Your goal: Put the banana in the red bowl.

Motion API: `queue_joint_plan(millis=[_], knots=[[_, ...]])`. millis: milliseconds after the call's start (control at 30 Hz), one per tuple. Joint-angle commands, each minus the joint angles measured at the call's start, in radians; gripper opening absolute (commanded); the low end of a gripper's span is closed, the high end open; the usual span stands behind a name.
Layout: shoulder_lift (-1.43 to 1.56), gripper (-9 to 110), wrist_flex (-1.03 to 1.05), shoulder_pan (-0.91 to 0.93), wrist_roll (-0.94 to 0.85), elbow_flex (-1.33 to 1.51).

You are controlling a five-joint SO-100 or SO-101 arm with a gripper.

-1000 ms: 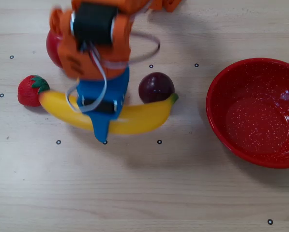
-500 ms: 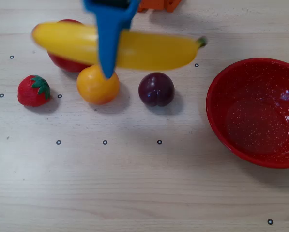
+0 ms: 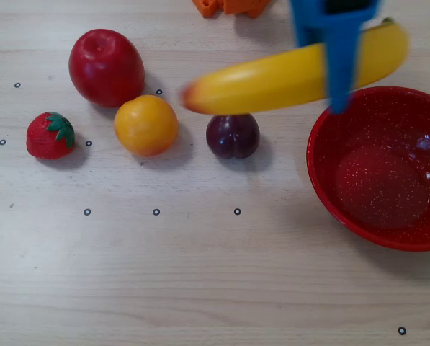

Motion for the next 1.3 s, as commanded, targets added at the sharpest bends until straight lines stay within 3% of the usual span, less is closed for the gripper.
queue_joint_plan(millis=[0,367,767,800,867,1033,1267], knots=[[0.126,0,-0.051,0.064,0.061,-0.015],[0.026,0,-0.166,0.29,0.167,0.104],[-0.229,0,-0.192,0.265,0.206,0.058],[-0.239,2,-0.195,0.262,0.212,0.064],[-0.256,30,-0.178,0.255,0.215,0.072],[-0.247,43,-0.172,0.244,0.195,0.077],[-0.176,27,-0.143,0.222,0.164,0.029]])
